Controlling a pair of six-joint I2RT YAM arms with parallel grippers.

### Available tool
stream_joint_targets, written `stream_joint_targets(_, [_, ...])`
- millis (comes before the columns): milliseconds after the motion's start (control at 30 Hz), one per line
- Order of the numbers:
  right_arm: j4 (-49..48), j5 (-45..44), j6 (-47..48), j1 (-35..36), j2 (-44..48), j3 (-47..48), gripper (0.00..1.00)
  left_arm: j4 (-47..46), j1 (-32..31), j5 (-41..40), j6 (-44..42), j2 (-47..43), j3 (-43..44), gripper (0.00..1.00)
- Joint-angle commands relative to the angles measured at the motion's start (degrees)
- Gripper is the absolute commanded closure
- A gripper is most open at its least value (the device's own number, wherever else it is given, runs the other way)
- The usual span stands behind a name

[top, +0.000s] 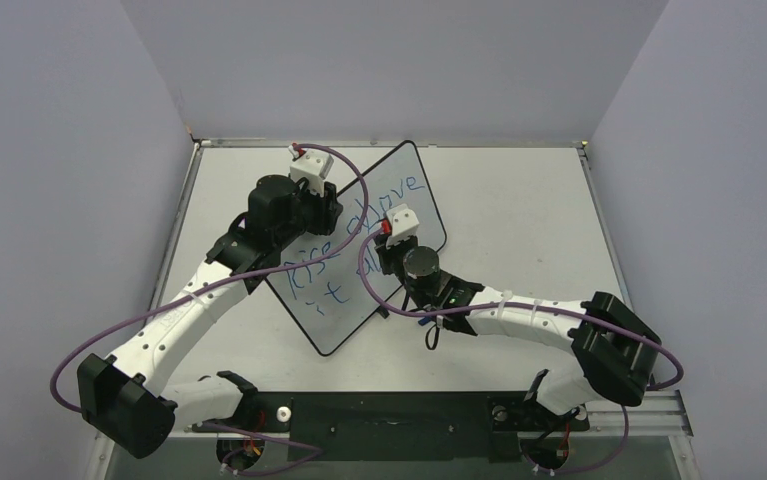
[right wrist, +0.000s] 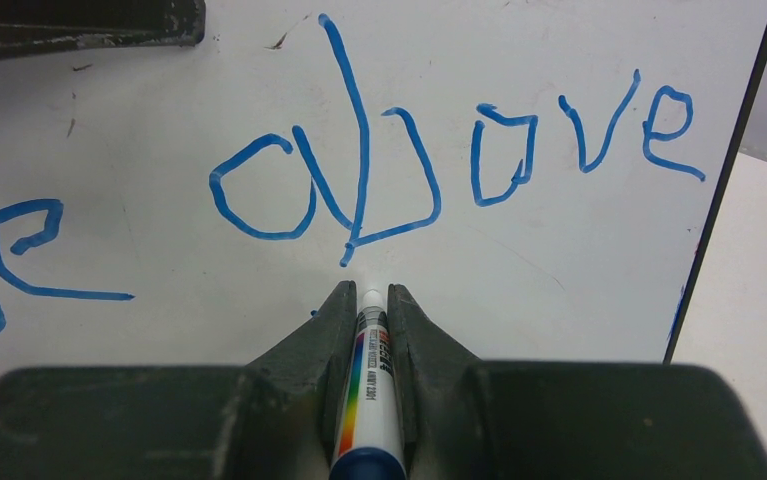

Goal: Write a sentence on the whiteboard

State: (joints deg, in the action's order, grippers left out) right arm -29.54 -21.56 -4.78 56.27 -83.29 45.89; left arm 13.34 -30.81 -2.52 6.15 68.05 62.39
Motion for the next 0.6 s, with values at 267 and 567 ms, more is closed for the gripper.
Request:
stream_joint_targets(267, [-3.33,0.96,-2.99,-0.29,-2.14,-1.11,1.0,-5.75,-0.62,1.3,-0.44,-1.33,2.42,1.0])
stream_joint_targets(567, [-4.45,0.91,-5.18,-0.2,-2.41,-3.98,1.0,-5.7,-0.62,1.38,-0.44,-1.32,2.47,1.0])
